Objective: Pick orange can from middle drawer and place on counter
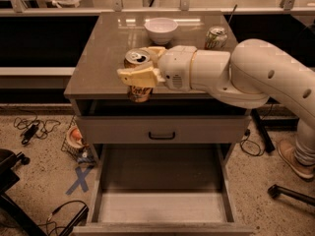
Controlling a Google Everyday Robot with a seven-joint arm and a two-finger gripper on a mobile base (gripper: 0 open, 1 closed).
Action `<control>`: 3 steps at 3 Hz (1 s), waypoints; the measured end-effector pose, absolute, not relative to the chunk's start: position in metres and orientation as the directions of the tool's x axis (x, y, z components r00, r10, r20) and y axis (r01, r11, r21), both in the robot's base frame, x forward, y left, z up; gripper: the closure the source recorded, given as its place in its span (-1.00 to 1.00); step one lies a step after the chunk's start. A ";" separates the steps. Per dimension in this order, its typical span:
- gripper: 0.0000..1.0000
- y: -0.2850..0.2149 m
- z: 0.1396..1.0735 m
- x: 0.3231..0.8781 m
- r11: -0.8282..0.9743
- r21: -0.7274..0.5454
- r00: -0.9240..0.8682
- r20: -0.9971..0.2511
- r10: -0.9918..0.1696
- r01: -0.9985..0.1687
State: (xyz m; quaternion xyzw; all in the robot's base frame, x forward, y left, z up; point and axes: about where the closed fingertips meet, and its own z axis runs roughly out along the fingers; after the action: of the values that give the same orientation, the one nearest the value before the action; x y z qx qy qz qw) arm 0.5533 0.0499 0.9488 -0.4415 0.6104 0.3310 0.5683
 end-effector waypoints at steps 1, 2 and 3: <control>1.00 0.056 0.956 0.577 0.433 -0.089 0.021 -0.987 -0.161 -0.897; 1.00 0.060 0.982 0.662 0.582 -0.073 -0.025 -0.987 -0.158 -0.810; 1.00 0.076 0.976 0.708 0.629 -0.040 -0.054 -0.990 -0.129 -0.776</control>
Offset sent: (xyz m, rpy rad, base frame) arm 0.1777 0.0383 0.0478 -0.0194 0.0600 -0.3132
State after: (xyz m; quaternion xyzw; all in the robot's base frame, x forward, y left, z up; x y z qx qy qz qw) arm 0.7082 0.0756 0.9763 -0.3359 0.6741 0.2696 0.6001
